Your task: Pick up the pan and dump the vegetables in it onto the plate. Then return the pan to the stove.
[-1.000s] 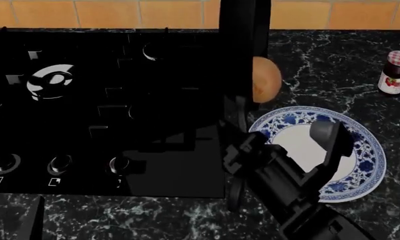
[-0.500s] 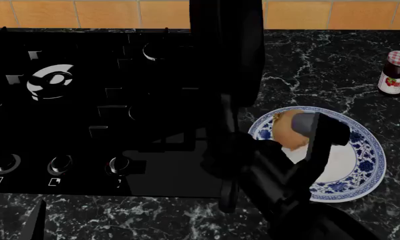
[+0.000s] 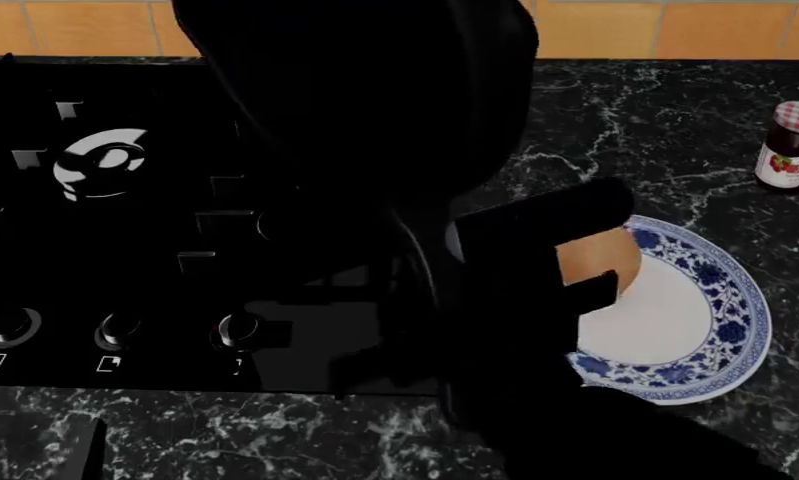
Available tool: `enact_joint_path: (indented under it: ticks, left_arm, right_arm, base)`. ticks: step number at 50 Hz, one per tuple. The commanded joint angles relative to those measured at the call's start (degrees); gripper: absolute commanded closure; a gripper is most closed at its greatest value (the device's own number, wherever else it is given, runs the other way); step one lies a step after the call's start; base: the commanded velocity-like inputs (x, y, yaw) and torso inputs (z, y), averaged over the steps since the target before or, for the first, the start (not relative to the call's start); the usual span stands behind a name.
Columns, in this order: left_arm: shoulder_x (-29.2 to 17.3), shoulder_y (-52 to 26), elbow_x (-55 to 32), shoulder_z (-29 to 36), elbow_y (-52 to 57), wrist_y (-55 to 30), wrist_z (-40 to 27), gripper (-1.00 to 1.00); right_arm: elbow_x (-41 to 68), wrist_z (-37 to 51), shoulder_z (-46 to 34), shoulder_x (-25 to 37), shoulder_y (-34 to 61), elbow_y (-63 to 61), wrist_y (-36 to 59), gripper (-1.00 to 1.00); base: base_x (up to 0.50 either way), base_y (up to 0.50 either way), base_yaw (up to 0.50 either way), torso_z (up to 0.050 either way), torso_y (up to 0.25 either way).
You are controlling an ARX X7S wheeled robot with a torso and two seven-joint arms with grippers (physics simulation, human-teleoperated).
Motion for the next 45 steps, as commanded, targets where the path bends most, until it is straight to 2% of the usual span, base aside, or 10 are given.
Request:
enact_joint_path:
  ticks: [1, 17, 29, 36, 45]
  left_arm:
    - [-0.79, 1.47, 1.16, -0.13, -0.72, 0.92, 0.59, -1.00]
    - [-2.36, 2.07, 1.37, -1.34, -1.27, 1.77, 2.39, -1.00]
    - [-3.48, 3.36, 2.64, -1.63, -1.01, 1.69, 2.54, -1.00]
    - [-3.37, 3.95, 2.68, -1.98, -1.09, 1.49, 2.65, -1.00]
    - [-3.92, 4.98, 3.38, -2.26, -1.20, 1.61, 2.68, -1.00]
  right_arm:
    - [-2.49, 4.28, 1.53, 1.61, 8.23, -5.56, 6.79, 1.00]
    - [0.53, 7.05, 0.93, 0.69, 15.53, -7.62, 13.83, 1.00]
    - [1.61, 7.72, 1.49, 1.00, 16.54, -7.28, 14.77, 1.00]
    - [1.46, 7.07, 1.09, 0.34, 17.62, -5.19, 15.33, 1.00]
    - [-1.90, -1.56, -2.70, -4.32, 23.38, 10.47, 16.44, 1.00]
  base:
    - [0.07, 0.49, 0.00, 0.000, 0.000]
    - [0.10, 0.50, 0.00, 0.001, 0.001]
    - [0.11, 0.49, 0.00, 0.000, 0.003]
    - [0.00, 0.02, 0.00, 0.001, 0.001]
    - [0.00, 0.00, 0.00, 0.000, 0.001]
